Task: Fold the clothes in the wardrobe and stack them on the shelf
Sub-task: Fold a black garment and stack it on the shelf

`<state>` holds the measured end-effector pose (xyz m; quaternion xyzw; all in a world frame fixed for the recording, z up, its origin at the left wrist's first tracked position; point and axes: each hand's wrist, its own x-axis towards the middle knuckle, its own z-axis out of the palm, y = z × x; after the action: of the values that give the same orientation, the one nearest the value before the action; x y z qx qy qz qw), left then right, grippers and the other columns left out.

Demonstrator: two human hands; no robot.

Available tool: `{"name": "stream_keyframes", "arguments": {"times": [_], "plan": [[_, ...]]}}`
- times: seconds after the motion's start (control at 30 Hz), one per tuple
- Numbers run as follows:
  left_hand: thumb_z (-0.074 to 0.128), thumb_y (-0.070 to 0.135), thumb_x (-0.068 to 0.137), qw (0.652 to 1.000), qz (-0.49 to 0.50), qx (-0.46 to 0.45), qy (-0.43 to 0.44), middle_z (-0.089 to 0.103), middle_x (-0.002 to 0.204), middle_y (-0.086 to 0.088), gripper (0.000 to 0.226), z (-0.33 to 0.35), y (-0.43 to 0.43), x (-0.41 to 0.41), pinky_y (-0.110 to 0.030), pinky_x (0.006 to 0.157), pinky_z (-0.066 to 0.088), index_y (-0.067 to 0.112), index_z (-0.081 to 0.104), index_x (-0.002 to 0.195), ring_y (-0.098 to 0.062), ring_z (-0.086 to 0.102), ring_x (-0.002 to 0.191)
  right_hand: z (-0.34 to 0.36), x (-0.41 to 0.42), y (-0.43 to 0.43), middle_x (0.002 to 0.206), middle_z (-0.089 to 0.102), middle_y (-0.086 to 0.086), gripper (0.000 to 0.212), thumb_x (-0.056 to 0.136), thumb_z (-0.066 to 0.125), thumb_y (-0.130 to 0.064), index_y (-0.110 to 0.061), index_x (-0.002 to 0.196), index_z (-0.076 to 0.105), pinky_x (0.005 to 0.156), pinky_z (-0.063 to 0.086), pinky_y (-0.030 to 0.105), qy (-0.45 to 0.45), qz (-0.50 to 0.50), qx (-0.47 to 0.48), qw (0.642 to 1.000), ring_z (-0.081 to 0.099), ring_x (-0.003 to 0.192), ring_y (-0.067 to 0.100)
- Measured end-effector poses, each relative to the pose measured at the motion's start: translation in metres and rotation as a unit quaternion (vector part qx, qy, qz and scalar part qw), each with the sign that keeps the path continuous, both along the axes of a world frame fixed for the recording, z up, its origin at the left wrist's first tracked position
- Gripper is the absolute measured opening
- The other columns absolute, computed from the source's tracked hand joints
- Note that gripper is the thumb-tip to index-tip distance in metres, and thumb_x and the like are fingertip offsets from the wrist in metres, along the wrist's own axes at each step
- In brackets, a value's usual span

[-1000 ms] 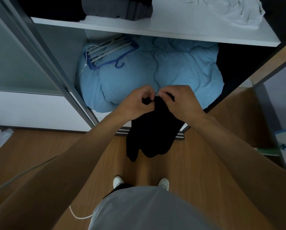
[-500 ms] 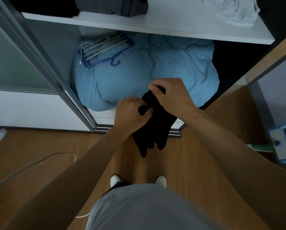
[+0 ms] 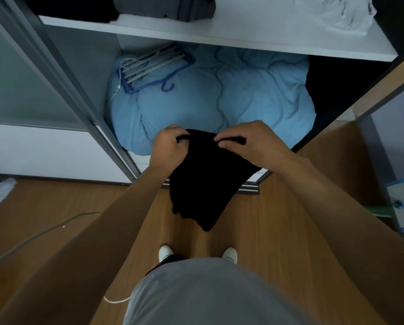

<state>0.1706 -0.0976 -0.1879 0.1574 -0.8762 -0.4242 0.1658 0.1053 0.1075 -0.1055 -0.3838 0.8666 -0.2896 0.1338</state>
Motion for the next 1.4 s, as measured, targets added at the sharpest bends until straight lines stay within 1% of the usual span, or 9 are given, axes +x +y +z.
{"name": "stream_keyframes", "arguments": {"times": [0.1, 0.2, 0.47, 0.7, 0.83, 0.97, 1.07, 1.3, 1.4], "plan": [[0.05, -0.012, 0.076, 0.999, -0.031, 0.024, 0.028, 0.066, 0.085, -0.007, 0.03, 0.009, 0.003, 0.002, -0.019, 0.074, 0.048, -0.001, 0.076, 0.087, -0.022, 0.064, 0.082, -0.004, 0.001, 0.001, 0.13, 0.067, -0.009, 0.038, 0.089, 0.07, -0.045, -0.033, 0.125, 0.068, 0.108, 0.042, 0.032, -0.016, -0.004, 0.082, 0.996, 0.059, 0.12, 0.011], [0.047, -0.01, 0.074, 0.997, -0.05, 0.033, 0.045, 0.065, 0.085, -0.003, 0.034, 0.017, 0.005, 0.002, -0.015, 0.073, 0.047, 0.002, 0.076, 0.086, -0.015, 0.063, 0.08, -0.006, 0.002, -0.004, 0.107, 0.073, 0.0, 0.026, 0.095, 0.063, -0.041, -0.022, 0.107, 0.076, 0.094, 0.048, 0.041, -0.009, -0.008, 0.099, 0.995, 0.064, 0.101, 0.017], [0.05, -0.014, 0.076, 0.994, -0.068, -0.063, 0.065, 0.072, 0.1, -0.015, 0.035, 0.021, -0.003, 0.002, -0.037, 0.09, 0.053, -0.001, 0.077, 0.094, -0.028, 0.068, 0.095, 0.002, 0.002, -0.014, 0.089, 0.062, 0.014, 0.031, 0.086, 0.067, -0.021, 0.008, 0.076, 0.061, 0.082, 0.048, 0.045, -0.007, -0.011, 0.133, 0.991, 0.058, 0.084, 0.029], [0.047, -0.012, 0.071, 0.984, -0.167, -0.06, 0.005, 0.067, 0.083, -0.016, 0.022, 0.003, -0.013, 0.009, -0.033, 0.071, 0.052, -0.008, 0.068, 0.073, -0.027, 0.064, 0.079, 0.011, 0.009, -0.027, 0.067, 0.046, 0.007, 0.044, 0.077, 0.067, 0.002, -0.016, 0.051, 0.035, 0.057, 0.031, 0.026, -0.059, -0.07, -0.084, 0.992, 0.04, 0.057, 0.009], [0.048, -0.007, 0.072, 0.981, -0.177, -0.005, -0.073, 0.055, 0.062, -0.013, 0.016, -0.021, -0.019, 0.014, -0.029, 0.06, 0.037, -0.002, 0.052, 0.058, -0.018, 0.053, 0.062, 0.017, 0.013, -0.031, 0.08, 0.056, 0.027, 0.032, 0.077, 0.064, 0.008, -0.005, 0.055, 0.045, 0.059, 0.033, 0.023, -0.07, -0.052, -0.124, 0.988, 0.046, 0.062, 0.011], [0.059, -0.021, 0.078, 0.984, -0.16, 0.036, -0.07, 0.065, 0.081, -0.009, 0.019, -0.04, -0.015, 0.016, -0.012, 0.067, 0.04, -0.008, 0.071, 0.083, 0.002, 0.055, 0.071, 0.017, 0.018, -0.025, 0.082, 0.057, 0.019, 0.035, 0.077, 0.062, 0.014, -0.009, 0.053, 0.05, 0.059, 0.033, 0.013, -0.12, -0.015, -0.114, 0.986, 0.048, 0.058, 0.001], [0.064, -0.021, 0.079, 0.995, -0.078, 0.061, -0.032, 0.068, 0.1, -0.013, 0.026, -0.045, -0.012, 0.014, 0.003, 0.076, 0.035, -0.01, 0.072, 0.1, -0.017, 0.059, 0.091, 0.014, 0.025, -0.018, 0.087, 0.061, 0.021, 0.018, 0.079, 0.062, 0.012, 0.008, 0.063, 0.056, 0.065, 0.036, 0.022, -0.147, 0.031, -0.042, 0.988, 0.051, 0.067, 0.01], [0.065, -0.018, 0.077, 0.994, -0.006, 0.112, -0.007, 0.067, 0.094, -0.008, 0.025, -0.045, -0.013, 0.017, -0.008, 0.079, 0.046, -0.002, 0.075, 0.093, -0.009, 0.063, 0.082, 0.001, 0.018, 0.003, 0.071, 0.043, 0.013, 0.035, 0.076, 0.06, 0.014, -0.01, 0.062, 0.038, 0.064, 0.031, 0.031, -0.117, -0.015, -0.011, 0.993, 0.038, 0.066, 0.015], [0.065, -0.013, 0.078, 0.994, 0.007, 0.11, -0.014, 0.068, 0.085, -0.007, 0.022, -0.044, -0.01, 0.018, -0.015, 0.073, 0.049, 0.005, 0.075, 0.085, -0.013, 0.061, 0.074, -0.009, 0.011, 0.012, 0.089, 0.056, -0.002, 0.025, 0.078, 0.06, 0.008, -0.012, 0.092, 0.06, 0.068, 0.042, 0.023, -0.118, -0.054, 0.047, 0.99, 0.049, 0.075, 0.007]]}}
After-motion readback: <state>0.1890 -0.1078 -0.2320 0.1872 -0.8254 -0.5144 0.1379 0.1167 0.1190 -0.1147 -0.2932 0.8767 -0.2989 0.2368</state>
